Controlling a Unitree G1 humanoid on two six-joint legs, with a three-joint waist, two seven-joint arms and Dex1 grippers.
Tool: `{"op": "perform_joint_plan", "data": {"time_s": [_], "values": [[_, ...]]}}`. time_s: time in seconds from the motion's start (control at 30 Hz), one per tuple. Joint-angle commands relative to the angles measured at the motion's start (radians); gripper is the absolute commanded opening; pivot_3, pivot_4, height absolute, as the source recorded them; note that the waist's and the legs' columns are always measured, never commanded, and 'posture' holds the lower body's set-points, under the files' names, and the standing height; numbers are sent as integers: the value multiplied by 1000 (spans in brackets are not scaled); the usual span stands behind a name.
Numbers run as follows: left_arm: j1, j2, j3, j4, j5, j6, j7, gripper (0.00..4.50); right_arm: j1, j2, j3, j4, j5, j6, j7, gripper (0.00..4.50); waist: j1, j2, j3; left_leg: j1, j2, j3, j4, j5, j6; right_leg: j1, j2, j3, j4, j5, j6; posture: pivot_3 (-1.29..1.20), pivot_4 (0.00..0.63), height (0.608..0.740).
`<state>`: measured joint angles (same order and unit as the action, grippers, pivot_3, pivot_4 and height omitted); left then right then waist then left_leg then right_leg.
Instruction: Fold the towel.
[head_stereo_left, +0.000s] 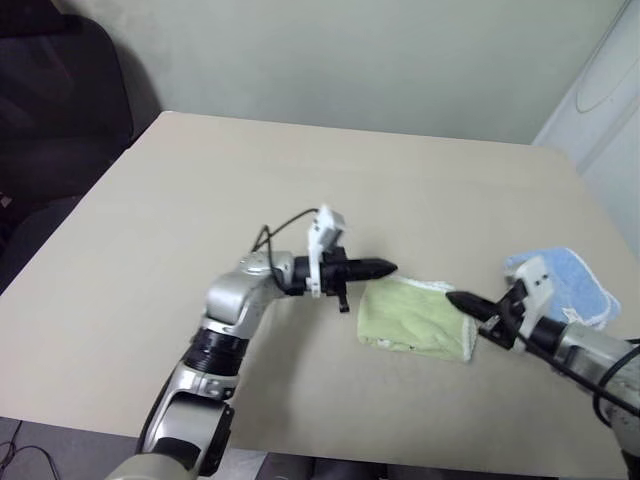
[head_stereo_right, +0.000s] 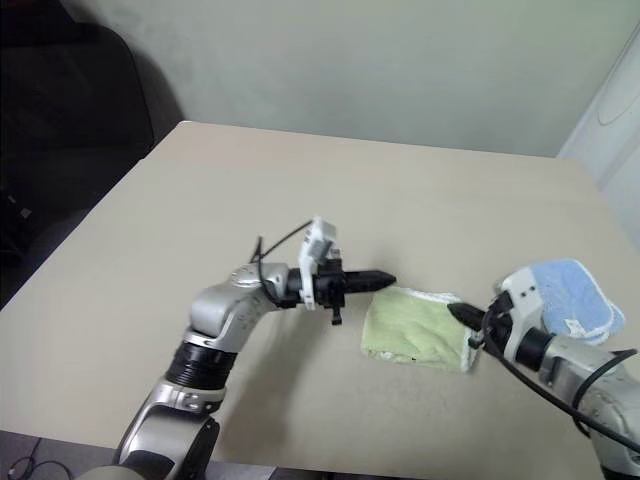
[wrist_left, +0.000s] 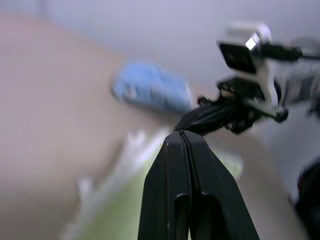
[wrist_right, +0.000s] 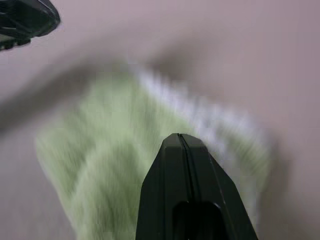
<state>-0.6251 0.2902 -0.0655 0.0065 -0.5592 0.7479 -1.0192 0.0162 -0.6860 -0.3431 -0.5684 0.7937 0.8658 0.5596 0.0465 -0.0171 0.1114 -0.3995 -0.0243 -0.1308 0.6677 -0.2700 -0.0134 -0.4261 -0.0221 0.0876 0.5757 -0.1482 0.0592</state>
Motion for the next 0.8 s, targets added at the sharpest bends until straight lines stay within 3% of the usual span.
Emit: {"op": "perform_joint_plan", "data": {"time_s": [0.03, 0.2, 0.4, 0.6, 0.7, 0.8], "values": [[20, 60, 60, -43, -35, 47, 30, 0, -48, -20, -99, 5, 115, 69, -41, 557, -1, 0, 0, 0, 0, 0, 0, 0, 0, 0, 0, 0, 0, 0, 0, 0, 150, 740], [65, 114, 63, -31, -18, 27, 54, 0, -45, -52, -115, 47, 162, 133, -37, 2382, 4, 0, 0, -1, 0, -1, 0, 0, 0, -1, 0, 0, 0, 1, -3, 0, 150, 740], [83, 89, 83, -24, -66, 103, 132, 0, -56, -45, -125, 97, 195, 156, -53, 4460, 5, 0, 0, -1, 0, -1, 0, 0, 0, -1, 0, 0, 0, 2, -3, 0, 150, 740], [86, 61, 71, -14, -115, 252, 190, 0, -84, -41, -100, 154, 132, 151, -117, 4487, 3, 0, 0, 0, 0, -1, 0, 0, 0, -1, 0, 0, 0, 2, -4, 0, 150, 740], [73, 46, 82, -3, -155, 343, 208, 613, -86, -36, -100, 149, 131, 148, -120, 4500, 3, 0, 0, 0, 0, -1, 0, 0, 0, -1, 0, 0, 1, 5, -9, 0, 150, 740], [57, 32, 71, 13, -191, 454, 225, 1616, -88, -24, -103, 146, 126, 141, -131, 4500, 3, 0, 0, 0, 0, -1, 0, 0, 1, -1, 0, 0, 1, 5, -9, 0, 150, 740]]}}
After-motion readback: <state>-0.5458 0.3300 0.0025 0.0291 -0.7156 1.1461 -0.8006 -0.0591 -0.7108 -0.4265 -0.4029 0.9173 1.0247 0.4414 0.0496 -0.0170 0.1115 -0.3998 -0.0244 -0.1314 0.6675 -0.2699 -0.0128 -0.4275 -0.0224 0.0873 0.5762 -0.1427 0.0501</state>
